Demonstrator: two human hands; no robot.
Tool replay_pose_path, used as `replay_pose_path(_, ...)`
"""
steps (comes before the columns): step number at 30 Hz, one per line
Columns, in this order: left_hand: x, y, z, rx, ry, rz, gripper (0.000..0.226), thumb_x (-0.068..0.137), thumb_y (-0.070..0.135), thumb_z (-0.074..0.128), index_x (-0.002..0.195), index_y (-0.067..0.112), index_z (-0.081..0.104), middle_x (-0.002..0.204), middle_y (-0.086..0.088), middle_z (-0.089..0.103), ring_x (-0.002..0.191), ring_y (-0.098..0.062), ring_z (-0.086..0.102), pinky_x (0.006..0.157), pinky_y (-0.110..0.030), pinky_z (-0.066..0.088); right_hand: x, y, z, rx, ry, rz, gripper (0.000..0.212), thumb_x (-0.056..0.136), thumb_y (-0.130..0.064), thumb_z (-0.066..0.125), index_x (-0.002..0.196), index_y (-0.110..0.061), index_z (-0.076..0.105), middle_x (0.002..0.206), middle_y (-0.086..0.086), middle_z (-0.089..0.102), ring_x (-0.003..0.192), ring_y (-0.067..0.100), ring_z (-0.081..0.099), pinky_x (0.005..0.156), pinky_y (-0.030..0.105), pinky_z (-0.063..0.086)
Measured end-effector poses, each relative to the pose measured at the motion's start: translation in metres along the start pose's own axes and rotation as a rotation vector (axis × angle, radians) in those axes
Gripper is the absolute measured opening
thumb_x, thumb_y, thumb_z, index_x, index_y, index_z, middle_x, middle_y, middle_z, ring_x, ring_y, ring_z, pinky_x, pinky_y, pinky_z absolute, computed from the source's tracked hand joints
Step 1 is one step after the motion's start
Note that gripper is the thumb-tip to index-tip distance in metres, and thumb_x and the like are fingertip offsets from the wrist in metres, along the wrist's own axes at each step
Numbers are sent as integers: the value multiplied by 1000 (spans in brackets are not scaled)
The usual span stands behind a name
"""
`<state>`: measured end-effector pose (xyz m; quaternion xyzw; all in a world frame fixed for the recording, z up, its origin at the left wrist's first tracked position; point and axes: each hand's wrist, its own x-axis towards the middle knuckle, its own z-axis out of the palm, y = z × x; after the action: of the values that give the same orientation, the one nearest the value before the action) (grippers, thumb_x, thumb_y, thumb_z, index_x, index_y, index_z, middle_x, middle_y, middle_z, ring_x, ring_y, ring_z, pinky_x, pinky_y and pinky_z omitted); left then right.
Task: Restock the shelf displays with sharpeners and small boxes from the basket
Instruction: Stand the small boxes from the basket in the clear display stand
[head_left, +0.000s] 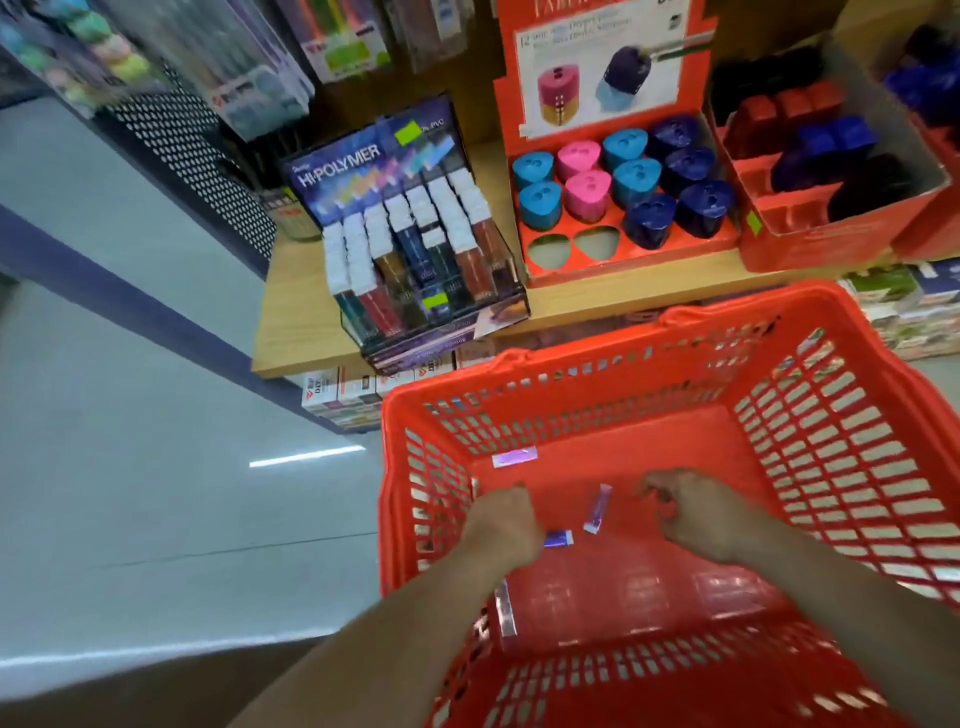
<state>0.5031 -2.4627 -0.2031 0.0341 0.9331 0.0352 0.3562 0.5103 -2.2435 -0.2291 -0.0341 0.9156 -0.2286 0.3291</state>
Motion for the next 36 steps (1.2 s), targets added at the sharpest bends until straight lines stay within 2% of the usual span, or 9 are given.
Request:
replay_pose_path(5,22,1,61,25,-37,-52,49,89,17,52,134,4,38,136,-22,47,129,-34,43,106,-37,34,21,13,42,-196,-45,-110,70,84,-11,58,146,-34,37,146,7,39,135,25,37,112,28,29)
replay_pose_path(8,29,-2,83,68,2,-56,47,94,8,41,140,12,31,141,-18,34,136,-37,30,106,-44,38,33,12,61,-318,-43,-161,68,88,-11,53,145,-41,33,157,4,16,142,28,20,111,39,35)
replay_pose_path(10,36,-4,89,92,35,-18,44,95,5,37,137,16,36,138,-14,38,133,-35,36,99,-44,43,40,4,67,-352,-28,-188,61,92,-16,50,144,-42,34,160,-1,8,146,23,12,107,37,37)
replay_pose_path(15,49,-12,91,-4,72,-11,21,88,12,52,108,14,58,113,-10,64,107,-31,60,84,-41,49,61,2,80,-285,132,-198,24,91,-23,57,114,-24,63,138,2,46,127,29,38,94,36,43)
replay_pose_path(20,84,-15,77,-200,425,-20,20,80,15,64,98,8,64,117,-8,55,112,-29,49,96,-35,42,70,12,76,-228,106,2,31,88,-36,63,112,-16,60,122,7,59,119,28,49,92,31,41)
replay_pose_path(24,101,-13,71,-209,436,-47,21,84,19,64,103,10,63,115,-7,57,114,-27,49,96,-37,44,73,12,77,143,148,182,9,87,-23,67,89,-18,59,88,7,69,84,25,63,69,28,42)
replay_pose_path(28,102,-9,73,-211,437,-142,31,83,23,67,110,15,55,107,-11,63,108,-31,55,90,-42,46,81,-3,77,932,77,367,27,90,4,53,77,-18,60,63,1,59,51,9,58,54,24,38)
replay_pose_path(34,102,2,67,-459,272,-302,15,79,27,71,89,16,69,95,-7,72,95,-29,65,78,-32,48,84,-28,76,1171,55,473,23,87,0,56,68,-11,60,67,13,57,51,21,45,49,25,31)
replay_pose_path(36,96,10,66,-474,209,-305,11,78,23,69,87,17,68,91,-6,72,92,-28,66,75,-32,50,84,-35,77,1260,47,473,11,89,-11,62,79,-9,65,76,17,58,61,23,47,52,27,32)
